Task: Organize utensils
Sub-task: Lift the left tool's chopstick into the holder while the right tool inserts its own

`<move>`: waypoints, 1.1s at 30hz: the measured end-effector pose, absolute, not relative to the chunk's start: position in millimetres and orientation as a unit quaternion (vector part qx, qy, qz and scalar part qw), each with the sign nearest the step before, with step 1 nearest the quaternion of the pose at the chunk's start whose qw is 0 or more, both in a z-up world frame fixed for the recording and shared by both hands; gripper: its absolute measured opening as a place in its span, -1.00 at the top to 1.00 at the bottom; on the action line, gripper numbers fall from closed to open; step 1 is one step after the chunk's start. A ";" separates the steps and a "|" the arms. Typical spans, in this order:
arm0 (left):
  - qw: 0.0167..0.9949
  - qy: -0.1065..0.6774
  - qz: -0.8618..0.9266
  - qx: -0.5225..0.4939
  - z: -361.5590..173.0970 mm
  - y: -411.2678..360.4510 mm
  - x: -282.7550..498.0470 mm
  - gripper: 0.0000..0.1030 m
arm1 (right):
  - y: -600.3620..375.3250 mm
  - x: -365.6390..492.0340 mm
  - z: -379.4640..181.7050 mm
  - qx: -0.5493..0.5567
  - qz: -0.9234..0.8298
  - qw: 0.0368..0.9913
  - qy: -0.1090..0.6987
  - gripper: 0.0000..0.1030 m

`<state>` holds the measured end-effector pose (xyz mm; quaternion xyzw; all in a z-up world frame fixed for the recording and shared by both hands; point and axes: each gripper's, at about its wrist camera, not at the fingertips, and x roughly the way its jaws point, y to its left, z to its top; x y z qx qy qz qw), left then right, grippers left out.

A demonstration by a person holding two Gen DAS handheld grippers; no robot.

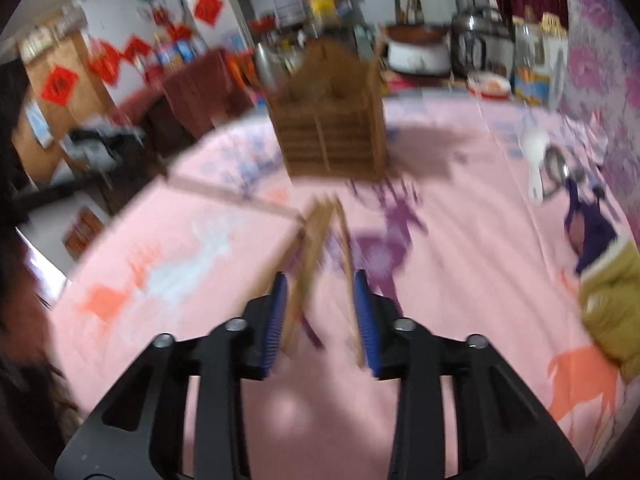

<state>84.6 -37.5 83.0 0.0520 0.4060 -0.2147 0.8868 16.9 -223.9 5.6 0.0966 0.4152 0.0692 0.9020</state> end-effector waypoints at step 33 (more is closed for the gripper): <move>0.915 0.338 -0.213 0.065 171.8 -59.4 111.5 0.89 | -233.1 40.3 120.9 0.066 0.038 0.952 0.297 0.88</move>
